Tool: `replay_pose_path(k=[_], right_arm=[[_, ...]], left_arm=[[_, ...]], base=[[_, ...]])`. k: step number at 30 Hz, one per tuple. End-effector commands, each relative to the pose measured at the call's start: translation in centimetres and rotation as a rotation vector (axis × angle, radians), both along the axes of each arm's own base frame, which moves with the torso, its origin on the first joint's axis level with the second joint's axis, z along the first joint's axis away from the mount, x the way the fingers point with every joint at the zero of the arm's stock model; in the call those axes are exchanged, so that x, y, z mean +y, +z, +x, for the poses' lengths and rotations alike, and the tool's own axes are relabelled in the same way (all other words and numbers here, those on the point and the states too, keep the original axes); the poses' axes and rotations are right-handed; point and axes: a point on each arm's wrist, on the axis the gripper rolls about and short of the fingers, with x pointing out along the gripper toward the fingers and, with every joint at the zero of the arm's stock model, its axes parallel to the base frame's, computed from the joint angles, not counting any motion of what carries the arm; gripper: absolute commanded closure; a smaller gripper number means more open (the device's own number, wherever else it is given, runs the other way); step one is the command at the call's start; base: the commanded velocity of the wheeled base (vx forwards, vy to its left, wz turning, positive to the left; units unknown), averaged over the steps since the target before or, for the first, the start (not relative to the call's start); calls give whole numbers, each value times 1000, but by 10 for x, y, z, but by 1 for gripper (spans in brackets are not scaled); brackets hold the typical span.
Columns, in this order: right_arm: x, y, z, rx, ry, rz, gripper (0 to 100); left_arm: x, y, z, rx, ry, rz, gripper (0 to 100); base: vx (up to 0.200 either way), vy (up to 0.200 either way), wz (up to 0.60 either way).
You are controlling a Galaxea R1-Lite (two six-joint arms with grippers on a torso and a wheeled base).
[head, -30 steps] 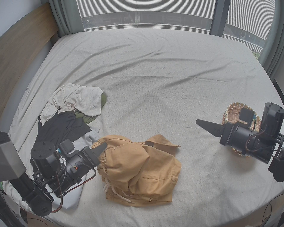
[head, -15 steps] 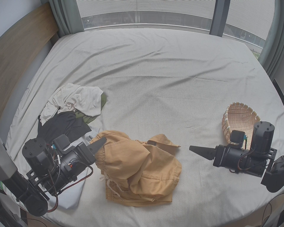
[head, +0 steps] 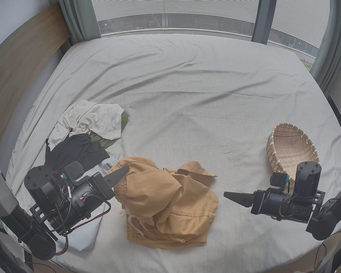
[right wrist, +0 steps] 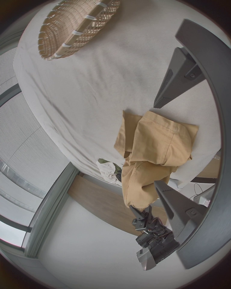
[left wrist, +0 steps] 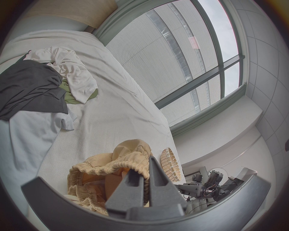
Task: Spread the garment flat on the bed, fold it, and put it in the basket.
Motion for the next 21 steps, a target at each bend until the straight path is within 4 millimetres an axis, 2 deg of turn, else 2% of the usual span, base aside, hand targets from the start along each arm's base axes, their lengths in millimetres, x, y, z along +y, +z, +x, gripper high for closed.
replay_pose_path(k=[1, 8, 21], right_arm=[[3, -15, 3, 41, 19, -13, 0], [14, -37, 6, 107, 31, 31, 0], [27, -66, 14, 166, 5, 150, 0]], left_arm=[[2, 0, 1, 1, 10, 0, 100], [3, -5, 4, 17, 19, 10, 100], [4, -7, 5, 23, 22, 13, 100]], base=[[0, 0, 0], [0, 0, 0], [0, 0, 0]])
